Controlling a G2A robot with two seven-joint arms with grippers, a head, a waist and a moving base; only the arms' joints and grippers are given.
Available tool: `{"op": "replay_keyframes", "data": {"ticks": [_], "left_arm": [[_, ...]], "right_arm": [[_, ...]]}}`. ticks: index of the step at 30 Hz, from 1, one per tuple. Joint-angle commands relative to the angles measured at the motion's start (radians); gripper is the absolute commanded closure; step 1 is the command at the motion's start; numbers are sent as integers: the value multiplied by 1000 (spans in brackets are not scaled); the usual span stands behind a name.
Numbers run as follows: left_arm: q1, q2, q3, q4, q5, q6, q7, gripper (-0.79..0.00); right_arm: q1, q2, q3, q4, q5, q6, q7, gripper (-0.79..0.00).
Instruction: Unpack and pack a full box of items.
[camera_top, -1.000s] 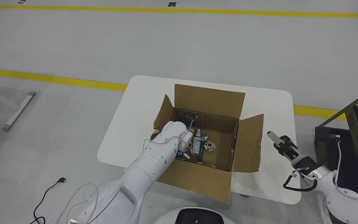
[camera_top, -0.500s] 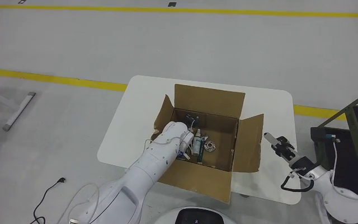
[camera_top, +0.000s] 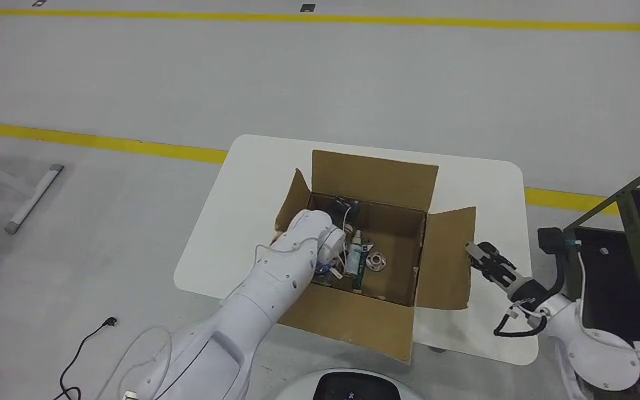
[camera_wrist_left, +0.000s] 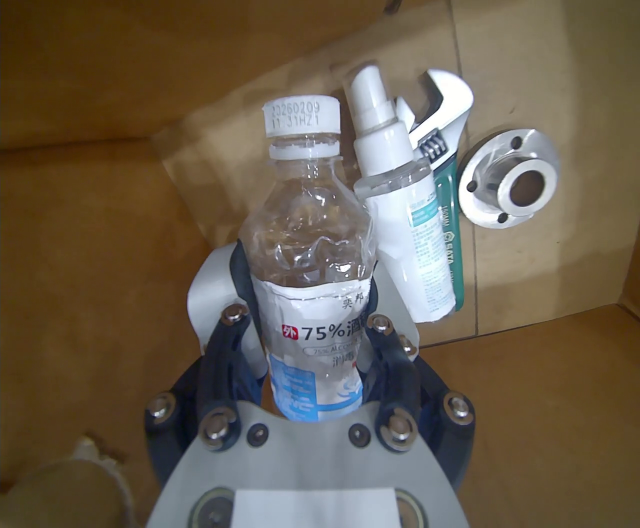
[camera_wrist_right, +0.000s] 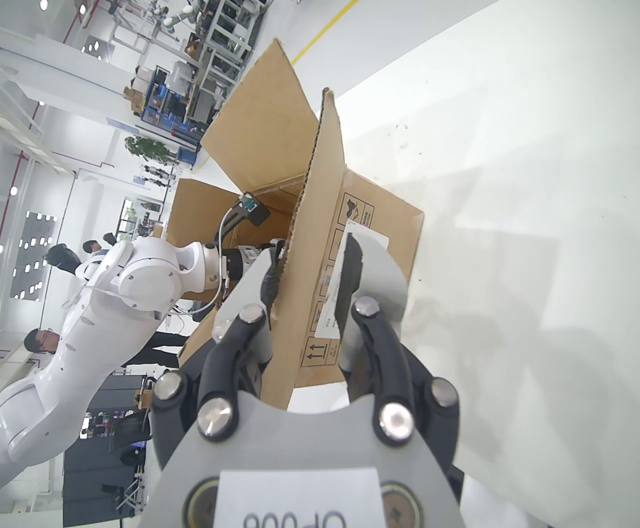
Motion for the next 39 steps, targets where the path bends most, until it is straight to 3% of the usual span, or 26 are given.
{"op": "replay_keyframes", "data": {"ticks": [1,8,16,39], "left_arm": [[4,8,-14,-30,0,-3,-12,0],[41,52,-99,-211,4,-18,-98,0],[167,119,-237,-529,53,-27,-227,0],[174,121,-242,-543,53,-28,-230,0]], "right_arm": [[5,1,-5,6,0,5,-3,0],[21,1,-16,27,40,27,-12,0],[36,3,-39,47,42,31,-9,0],[32,2,-48,43,65,36,-35,0]]}}
